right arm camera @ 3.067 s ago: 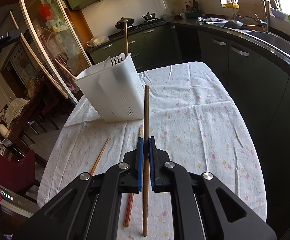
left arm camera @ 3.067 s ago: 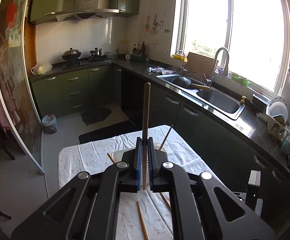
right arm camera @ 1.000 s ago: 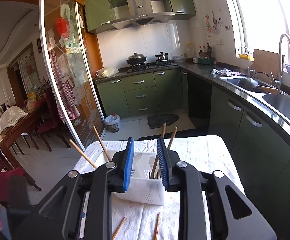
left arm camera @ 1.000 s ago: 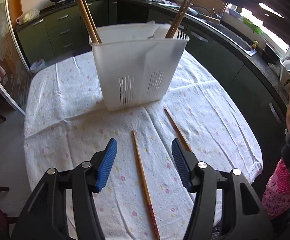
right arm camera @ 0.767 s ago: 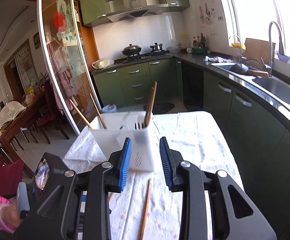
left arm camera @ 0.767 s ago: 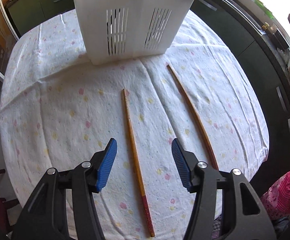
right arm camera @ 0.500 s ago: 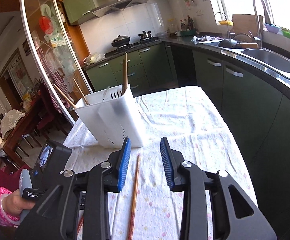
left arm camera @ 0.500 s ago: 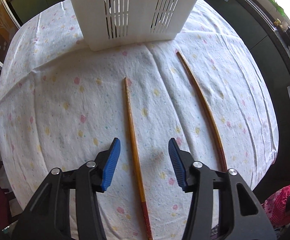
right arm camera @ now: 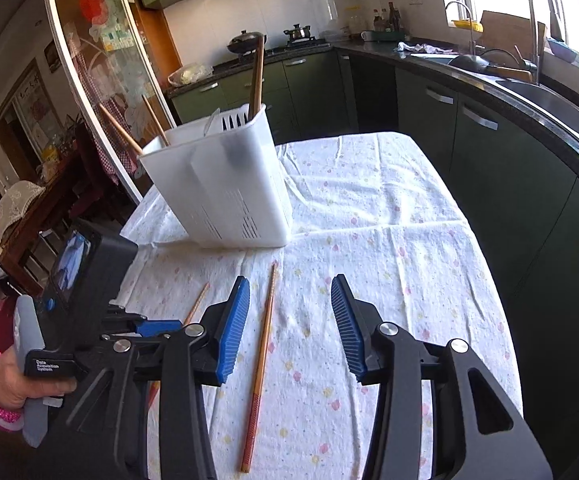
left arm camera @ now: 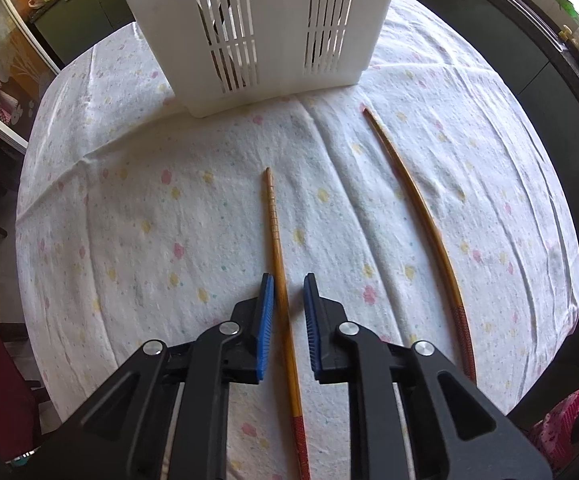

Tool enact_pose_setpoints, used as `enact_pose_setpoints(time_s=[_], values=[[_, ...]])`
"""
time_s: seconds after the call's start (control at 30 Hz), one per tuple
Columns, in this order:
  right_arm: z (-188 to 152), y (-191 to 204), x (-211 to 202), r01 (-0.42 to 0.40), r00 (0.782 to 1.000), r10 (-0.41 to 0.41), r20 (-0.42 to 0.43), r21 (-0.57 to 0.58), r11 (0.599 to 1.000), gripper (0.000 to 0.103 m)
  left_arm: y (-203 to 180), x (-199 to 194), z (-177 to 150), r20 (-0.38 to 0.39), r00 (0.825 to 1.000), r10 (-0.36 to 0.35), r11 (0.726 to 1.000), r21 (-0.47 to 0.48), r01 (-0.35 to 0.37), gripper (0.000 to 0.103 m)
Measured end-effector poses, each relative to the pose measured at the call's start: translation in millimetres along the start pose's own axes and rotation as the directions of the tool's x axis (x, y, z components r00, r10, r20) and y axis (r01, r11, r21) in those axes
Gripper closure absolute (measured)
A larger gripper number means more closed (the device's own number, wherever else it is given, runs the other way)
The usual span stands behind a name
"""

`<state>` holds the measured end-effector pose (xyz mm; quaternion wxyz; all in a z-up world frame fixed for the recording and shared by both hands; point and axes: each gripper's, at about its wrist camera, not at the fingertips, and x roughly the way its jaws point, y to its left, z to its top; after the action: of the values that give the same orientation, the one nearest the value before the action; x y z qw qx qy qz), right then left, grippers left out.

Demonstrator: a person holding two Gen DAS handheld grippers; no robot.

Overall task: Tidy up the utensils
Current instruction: 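Close the left tool on a wooden chopstick while the right tool grasps the last one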

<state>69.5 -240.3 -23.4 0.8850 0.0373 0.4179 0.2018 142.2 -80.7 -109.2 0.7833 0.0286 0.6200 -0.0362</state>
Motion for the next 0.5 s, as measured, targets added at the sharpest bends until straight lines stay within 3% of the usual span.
enact_pose_setpoints(time_s=[0.07,0.27,0.5], values=[[-3,5,18,-0.009,0.997,0.007,-0.074,-0.024,1.000,0.057,0,-1,-3,-0.003,1.000,-0.014,1.000,0.001,0.014,0.096],[-10,23,72,-0.025,0.972,0.004,-0.236,-0.086,0.996,0.053,13,-12,-12,0.022,0.997,-0.069,0.998,-0.007,0.069,0.096],[-15,38,109,0.030,0.950,-0.071,-0.304,-0.136,0.990,0.056,27,-48,-14,0.131,0.989,-0.065,0.998,0.002,0.065,0.096]])
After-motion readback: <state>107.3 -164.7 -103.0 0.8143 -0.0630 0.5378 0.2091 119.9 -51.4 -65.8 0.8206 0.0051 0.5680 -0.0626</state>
